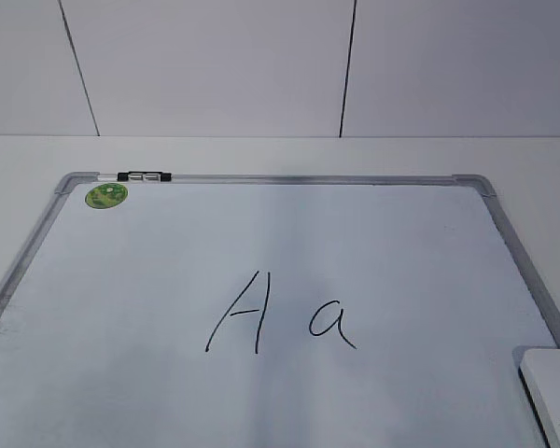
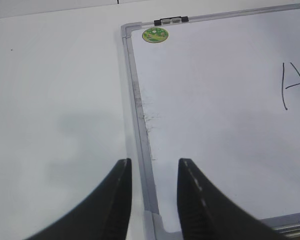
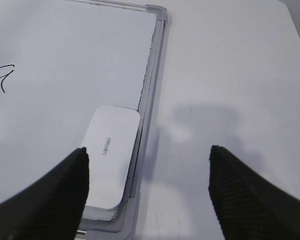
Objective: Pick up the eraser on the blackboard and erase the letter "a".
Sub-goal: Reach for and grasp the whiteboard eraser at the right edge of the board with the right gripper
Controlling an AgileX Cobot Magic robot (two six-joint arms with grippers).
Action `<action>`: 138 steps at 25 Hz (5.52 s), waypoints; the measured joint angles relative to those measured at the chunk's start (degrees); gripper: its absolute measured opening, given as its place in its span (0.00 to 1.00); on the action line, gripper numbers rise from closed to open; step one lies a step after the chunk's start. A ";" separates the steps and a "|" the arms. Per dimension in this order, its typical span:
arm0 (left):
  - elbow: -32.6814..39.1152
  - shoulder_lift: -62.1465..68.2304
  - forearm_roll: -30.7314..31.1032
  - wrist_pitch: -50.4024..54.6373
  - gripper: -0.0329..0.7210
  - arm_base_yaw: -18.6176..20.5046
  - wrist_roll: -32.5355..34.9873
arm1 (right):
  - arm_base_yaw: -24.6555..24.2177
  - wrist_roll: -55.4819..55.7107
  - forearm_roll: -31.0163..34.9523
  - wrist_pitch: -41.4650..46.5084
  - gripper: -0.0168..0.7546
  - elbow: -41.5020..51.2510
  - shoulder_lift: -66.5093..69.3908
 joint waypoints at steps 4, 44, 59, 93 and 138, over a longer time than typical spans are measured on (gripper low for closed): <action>0.00 0.00 0.00 0.00 0.35 0.00 0.00 | 0.00 0.00 0.00 0.00 0.76 0.00 0.00; 0.00 0.00 0.00 0.00 0.35 0.00 0.00 | 0.00 0.00 0.00 0.00 0.76 0.00 0.00; 0.00 0.00 0.00 0.00 0.35 0.00 0.00 | 0.00 0.66 0.95 -0.12 0.76 0.00 4.33; 0.00 0.00 -2.95 0.00 0.36 -0.23 0.00 | 0.00 5.65 2.21 -12.49 0.89 -7.78 47.37; 0.00 0.00 -2.71 0.00 0.36 -1.89 0.00 | 0.00 10.27 9.78 -0.06 0.87 -18.46 78.39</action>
